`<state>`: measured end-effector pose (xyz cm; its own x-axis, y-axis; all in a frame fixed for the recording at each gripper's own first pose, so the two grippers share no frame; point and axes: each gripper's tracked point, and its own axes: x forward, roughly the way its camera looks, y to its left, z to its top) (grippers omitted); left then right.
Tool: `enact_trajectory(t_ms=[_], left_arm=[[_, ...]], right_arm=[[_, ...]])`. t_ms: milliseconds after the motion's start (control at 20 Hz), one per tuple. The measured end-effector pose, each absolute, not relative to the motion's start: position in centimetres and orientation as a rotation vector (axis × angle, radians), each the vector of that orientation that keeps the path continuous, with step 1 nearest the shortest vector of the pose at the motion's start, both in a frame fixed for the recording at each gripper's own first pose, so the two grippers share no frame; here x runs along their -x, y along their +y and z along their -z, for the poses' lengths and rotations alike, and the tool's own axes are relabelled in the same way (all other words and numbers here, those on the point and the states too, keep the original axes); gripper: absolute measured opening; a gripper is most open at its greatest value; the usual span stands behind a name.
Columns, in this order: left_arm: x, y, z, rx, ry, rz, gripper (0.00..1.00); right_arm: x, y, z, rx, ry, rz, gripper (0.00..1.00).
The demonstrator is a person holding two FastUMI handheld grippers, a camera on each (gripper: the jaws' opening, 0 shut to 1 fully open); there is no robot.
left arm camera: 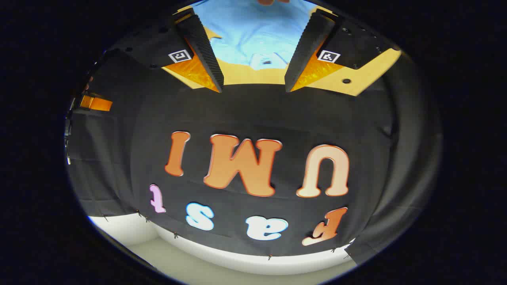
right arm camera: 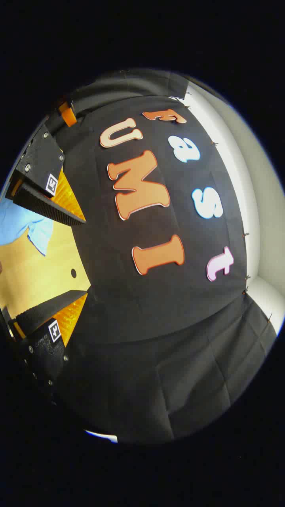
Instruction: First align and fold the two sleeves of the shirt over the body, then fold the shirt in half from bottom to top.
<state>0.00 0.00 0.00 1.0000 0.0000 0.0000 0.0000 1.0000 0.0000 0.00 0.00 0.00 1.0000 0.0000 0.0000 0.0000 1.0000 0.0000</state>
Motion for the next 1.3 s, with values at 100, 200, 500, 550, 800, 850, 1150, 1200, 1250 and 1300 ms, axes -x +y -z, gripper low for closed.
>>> enact_trajectory(t_ms=[100, 200, 500, 550, 800, 850, 1150, 1200, 1250, 1300], left_arm=[[-0.1, 6.5, -1.0, -0.012, -0.019, -0.053, 1.0], [-0.7, 11.0, -1.4, -0.014, -0.016, -0.076, 1.0], [-1.8, 19.0, -1.3, 0.001, -0.006, -0.139, 1.0], [-1.9, 19.8, -0.9, 0.0, 0.002, -0.157, 1.0], [-2.7, 21.1, -1.2, 0.007, 0.011, -0.238, 1.0], [-3.0, 20.9, -1.5, 0.005, 0.007, -0.252, 1.0], [-4.0, 18.7, -1.5, -0.003, 0.004, -0.301, 1.0], [-4.3, 18.4, -1.2, -0.011, 0.011, -0.308, 1.0], [-4.5, 18.1, -1.0, -0.015, 0.018, -0.31, 1.0], [-4.8, 17.9, -0.8, -0.019, 0.023, -0.314, 1.0]], right_arm=[[-0.4, 4.8, 1.4, 0.039, 0.035, -0.016, 0.98], [-0.7, 8.5, 3.0, 0.047, 0.057, -0.017, 1.0], [-1.8, 13.1, 5.2, 0.2, 0.118, 0.012, 0.98], [-1.9, 13.4, 5.1, 0.211, 0.121, 0.002, 0.98], [-4.9, 13.3, 5.5, 0.192, 0.176, -0.009, 0.98], [-5.6, 13.0, 5.6, 0.191, 0.191, -0.014, 0.98], [-8.6, 11.1, 6.2, 0.205, 0.245, -0.034, 0.98], [-9.0, 10.9, 6.5, 0.195, 0.262, -0.038, 0.99], [-9.3, 10.5, 6.9, 0.19, 0.279, -0.04, 0.99], [-9.8, 10.2, 7.1, 0.189, 0.293, -0.036, 0.98]])
